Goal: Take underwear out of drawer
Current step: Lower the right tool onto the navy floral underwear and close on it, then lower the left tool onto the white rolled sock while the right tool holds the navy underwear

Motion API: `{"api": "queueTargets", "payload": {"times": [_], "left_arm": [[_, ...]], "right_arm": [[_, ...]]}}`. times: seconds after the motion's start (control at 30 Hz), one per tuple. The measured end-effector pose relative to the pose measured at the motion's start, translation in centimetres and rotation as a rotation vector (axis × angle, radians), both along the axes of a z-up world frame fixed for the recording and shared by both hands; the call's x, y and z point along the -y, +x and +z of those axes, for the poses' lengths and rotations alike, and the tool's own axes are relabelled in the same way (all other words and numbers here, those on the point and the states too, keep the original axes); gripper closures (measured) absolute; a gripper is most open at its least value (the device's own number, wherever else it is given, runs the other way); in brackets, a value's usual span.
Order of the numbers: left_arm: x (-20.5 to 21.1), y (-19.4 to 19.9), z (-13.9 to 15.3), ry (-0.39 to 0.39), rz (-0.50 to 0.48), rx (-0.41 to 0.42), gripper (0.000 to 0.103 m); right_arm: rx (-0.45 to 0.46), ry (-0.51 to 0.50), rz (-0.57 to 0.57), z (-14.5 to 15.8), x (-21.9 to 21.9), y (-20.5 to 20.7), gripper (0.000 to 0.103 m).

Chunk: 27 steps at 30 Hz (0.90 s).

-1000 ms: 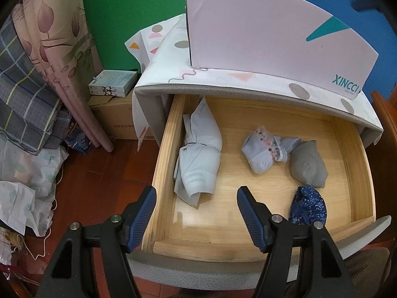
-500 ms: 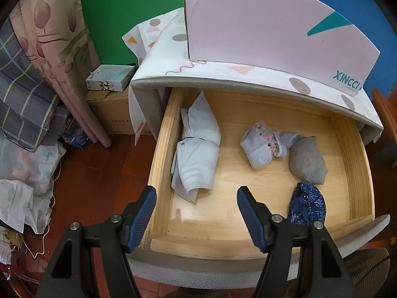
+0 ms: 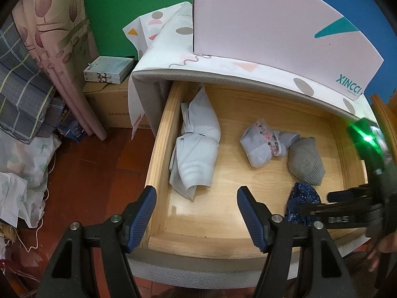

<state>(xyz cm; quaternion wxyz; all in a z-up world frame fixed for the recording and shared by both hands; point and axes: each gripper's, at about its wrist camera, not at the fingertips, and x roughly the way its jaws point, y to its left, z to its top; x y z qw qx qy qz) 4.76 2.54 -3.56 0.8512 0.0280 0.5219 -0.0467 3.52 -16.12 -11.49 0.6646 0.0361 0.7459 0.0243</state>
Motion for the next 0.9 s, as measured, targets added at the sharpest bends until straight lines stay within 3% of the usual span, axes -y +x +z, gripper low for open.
{"api": "queueTargets", "payload": {"times": [0.53, 0.73, 0.9], "left_arm": [[-0.1, 0.4, -0.5, -0.017, 0.004, -0.033, 0.034], [-0.3, 0.4, -0.6, -0.025, 0.009, -0.037, 0.034], [-0.3, 0.4, -0.6, -0.022, 0.008, -0.039, 0.034]], "right_arm": [[-0.099, -0.071, 0.076, -3.7, -2.9, 2.3, 0.032], [-0.100, -0.078, 0.092, -4.5, -3.5, 2.2, 0.037], [-0.091, -0.078, 0.109, -4.6, -2.5, 1.7, 0.047]]}}
